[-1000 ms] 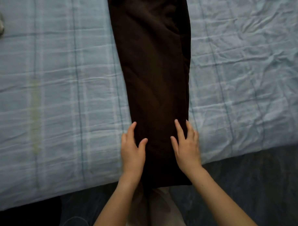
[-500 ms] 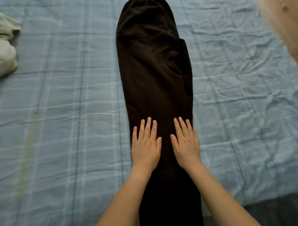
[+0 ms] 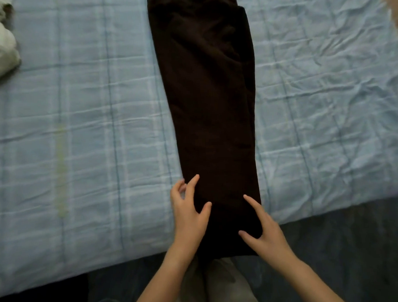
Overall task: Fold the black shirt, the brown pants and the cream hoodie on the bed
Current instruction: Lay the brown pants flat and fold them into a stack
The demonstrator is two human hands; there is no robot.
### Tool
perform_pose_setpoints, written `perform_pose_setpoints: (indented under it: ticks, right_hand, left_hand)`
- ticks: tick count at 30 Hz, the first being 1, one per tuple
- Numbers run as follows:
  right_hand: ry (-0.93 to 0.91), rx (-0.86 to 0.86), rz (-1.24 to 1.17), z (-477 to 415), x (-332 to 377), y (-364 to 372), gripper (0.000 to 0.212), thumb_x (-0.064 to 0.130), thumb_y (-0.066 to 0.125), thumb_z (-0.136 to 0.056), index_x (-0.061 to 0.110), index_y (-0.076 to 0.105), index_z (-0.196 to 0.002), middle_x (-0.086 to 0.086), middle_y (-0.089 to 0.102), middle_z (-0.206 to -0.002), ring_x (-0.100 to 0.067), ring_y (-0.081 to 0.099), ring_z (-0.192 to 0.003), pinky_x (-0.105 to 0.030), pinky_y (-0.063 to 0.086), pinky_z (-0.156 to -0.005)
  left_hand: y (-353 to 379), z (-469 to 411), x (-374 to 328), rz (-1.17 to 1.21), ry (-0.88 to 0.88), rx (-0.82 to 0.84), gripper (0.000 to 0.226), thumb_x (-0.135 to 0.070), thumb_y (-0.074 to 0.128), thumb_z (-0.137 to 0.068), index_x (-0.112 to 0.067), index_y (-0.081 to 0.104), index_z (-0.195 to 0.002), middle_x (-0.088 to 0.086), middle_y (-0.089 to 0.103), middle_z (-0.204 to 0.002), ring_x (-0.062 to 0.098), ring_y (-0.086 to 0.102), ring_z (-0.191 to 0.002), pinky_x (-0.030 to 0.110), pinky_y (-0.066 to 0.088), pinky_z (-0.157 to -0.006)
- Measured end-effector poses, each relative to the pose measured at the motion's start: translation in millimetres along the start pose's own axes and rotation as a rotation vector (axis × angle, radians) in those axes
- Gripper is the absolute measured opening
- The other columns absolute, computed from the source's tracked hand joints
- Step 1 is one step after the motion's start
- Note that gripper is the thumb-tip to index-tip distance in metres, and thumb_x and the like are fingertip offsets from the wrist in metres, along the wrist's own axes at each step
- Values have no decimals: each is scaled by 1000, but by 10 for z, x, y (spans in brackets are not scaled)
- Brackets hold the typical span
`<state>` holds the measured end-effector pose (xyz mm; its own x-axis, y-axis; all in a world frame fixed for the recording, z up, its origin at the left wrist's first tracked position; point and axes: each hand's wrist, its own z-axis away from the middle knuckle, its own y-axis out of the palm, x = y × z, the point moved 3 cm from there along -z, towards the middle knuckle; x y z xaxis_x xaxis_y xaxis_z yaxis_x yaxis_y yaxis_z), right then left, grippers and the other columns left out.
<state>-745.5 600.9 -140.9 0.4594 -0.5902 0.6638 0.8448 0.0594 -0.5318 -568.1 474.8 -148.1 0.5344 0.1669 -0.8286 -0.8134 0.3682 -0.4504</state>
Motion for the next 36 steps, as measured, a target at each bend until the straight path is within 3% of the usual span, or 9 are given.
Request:
perform_pose_setpoints:
  ticks: [4,10,14,19,25,29,31,33,36]
  right_hand:
    - [-32,-79,-163,110,93,-43,80,1,75,-81,48,45,-138,20,49,-140,6,42,-132,-14,36,-108]
    - [-28,-237,-379,239,444,-288,69,-8,76,-76,34,59,-128,16,65,-122,-4,60,-116,-17,49,-95]
    - [-64,-311,-380,203,861,-605,66,-9,78,-74,29,62,-125,15,66,-119,-3,61,-115,-16,48,-96]
    - [-192,-389,-360,-111,1541,-1061,63,-4,80,-74,28,62,-125,23,64,-122,1,57,-119,-13,46,-97]
    - [-371,-446,-327,-982,2232,-1590,60,4,82,-75,34,62,-124,22,66,-115,4,61,-110,-10,48,-87]
    - [-393,-442,-365,-1991,2513,-1894,57,9,82,-75,38,62,-119,15,70,-105,0,67,-97,-14,54,-78]
    - [-365,-430,-329,-2551,2545,-1934,57,13,81,-75,36,60,-123,10,69,-109,-3,67,-100,-22,55,-85]
    - [-318,-417,-273,-3057,2457,-1869,58,14,80,-76,31,57,-127,6,66,-115,-8,64,-105,-29,53,-94]
    - [-258,-371,-225,-3573,2192,-1666,59,16,78,-79,30,53,-131,7,61,-118,-10,60,-111,-21,47,-95]
  left_hand:
    - [-135,126,25,164,-157,127,85,-7,77,-76,-43,36,-140,-3,41,-134,2,56,-106,14,50,-89]
    - [-327,289,-71,238,-54,260,73,-3,80,-71,-41,52,-127,-11,48,-129,2,53,-118,19,47,-95]
    - [-536,187,-486,445,-84,247,71,9,78,-71,-34,59,-124,0,50,-127,20,61,-114,33,57,-88]
    - [-933,-308,-1177,542,-6,172,70,13,75,-72,-32,59,-123,14,62,-118,20,68,-104,27,55,-88]
    - [-1120,-1208,-1729,645,38,24,62,9,74,-75,-24,61,-125,7,71,-103,13,71,-96,19,55,-81]
    - [-1059,-2221,-1935,602,86,-72,54,2,76,-76,-20,63,-123,-6,65,-95,-7,68,-78,6,48,-68]
    - [-966,-2734,-1954,515,82,-116,52,-4,77,-77,-21,63,-124,-8,58,-96,-14,63,-72,1,44,-64]
    - [-816,-3145,-1842,427,37,-137,52,-6,77,-79,-19,62,-127,-6,57,-95,-8,62,-71,0,43,-62]
    - [-567,-3514,-1538,346,-36,-119,55,-8,75,-81,-19,59,-131,8,62,-111,9,64,-88,12,50,-77]
